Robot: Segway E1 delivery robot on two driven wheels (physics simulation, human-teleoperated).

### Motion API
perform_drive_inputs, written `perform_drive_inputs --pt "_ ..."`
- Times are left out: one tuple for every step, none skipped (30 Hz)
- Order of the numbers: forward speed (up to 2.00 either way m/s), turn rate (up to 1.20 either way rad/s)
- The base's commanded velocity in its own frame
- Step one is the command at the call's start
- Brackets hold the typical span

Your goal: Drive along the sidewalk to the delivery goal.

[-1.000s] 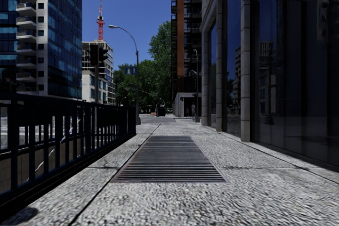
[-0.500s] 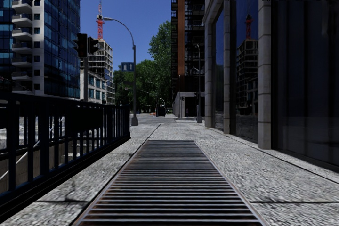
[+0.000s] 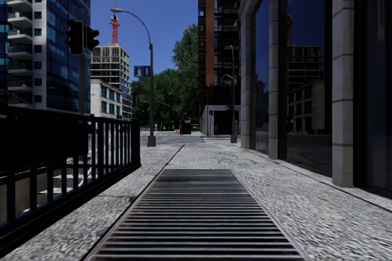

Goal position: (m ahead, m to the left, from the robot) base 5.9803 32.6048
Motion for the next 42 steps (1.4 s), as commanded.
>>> perform_drive_inputs --pt "2.0 0.0" --pt "2.0 0.0" --pt "2.0 0.0" --pt "2.0 0.0" --pt "2.0 0.0" --pt "2.0 0.0" --pt "2.0 0.0" --pt "2.0 0.0" --pt "2.0 0.0" --pt "2.0 0.0" --pt "2.0 0.0" --pt "2.0 0.0" --pt "2.0 0.0" --pt "2.0 0.0" --pt "2.0 0.0" --pt "2.0 0.0" --pt "2.0 0.0" --pt "2.0 0.0" --pt "2.0 0.0" --pt "2.0 0.0" --pt "2.0 0.0" --pt "2.0 0.0" --pt "2.0 0.0" --pt "2.0 0.0" --pt "2.0 0.0" --pt "2.0 0.0" --pt "2.0 0.0" --pt "2.0 0.0" --pt "2.0 0.0" --pt "2.0 0.0" --pt "2.0 0.0" --pt "2.0 0.0" --pt "2.0 0.0" --pt "2.0 0.0" --pt "2.0 0.0" --pt "2.0 0.0" --pt "2.0 0.0" --pt "2.0 0.0" --pt "2.0 0.0" --pt "2.0 0.0" --pt "2.0 0.0" --pt "2.0 0.0"
